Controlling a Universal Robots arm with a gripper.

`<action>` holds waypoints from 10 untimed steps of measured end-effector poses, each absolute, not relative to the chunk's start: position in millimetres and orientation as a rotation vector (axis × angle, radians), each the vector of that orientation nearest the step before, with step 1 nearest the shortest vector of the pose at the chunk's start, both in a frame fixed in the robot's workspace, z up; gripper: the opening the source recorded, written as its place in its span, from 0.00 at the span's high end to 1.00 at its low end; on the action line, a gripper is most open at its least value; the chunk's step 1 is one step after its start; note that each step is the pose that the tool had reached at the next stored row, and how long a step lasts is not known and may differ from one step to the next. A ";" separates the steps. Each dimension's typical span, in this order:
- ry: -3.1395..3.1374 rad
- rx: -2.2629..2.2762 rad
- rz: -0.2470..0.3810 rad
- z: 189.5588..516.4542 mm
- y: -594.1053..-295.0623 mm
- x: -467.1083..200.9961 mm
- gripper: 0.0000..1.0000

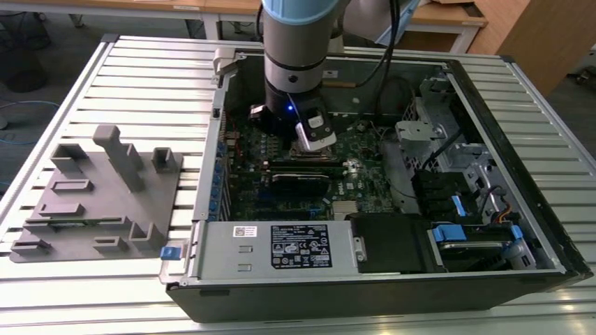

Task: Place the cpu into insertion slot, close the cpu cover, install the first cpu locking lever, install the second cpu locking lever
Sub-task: 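Install the second cpu locking lever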

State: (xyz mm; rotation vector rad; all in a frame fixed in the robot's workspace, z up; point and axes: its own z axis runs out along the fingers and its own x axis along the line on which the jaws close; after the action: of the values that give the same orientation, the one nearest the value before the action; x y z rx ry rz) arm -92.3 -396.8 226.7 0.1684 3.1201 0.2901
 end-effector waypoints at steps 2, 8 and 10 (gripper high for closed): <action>3.120 0.170 0.277 226.6 -392.7 -91.5 0.89; 3.121 0.176 0.233 226.6 -379.6 -82.4 0.89; 3.121 0.177 0.225 226.5 -377.2 -78.1 0.89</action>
State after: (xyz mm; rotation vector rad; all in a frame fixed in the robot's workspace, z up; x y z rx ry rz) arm -78.1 -377.2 226.5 0.1768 3.1214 0.2252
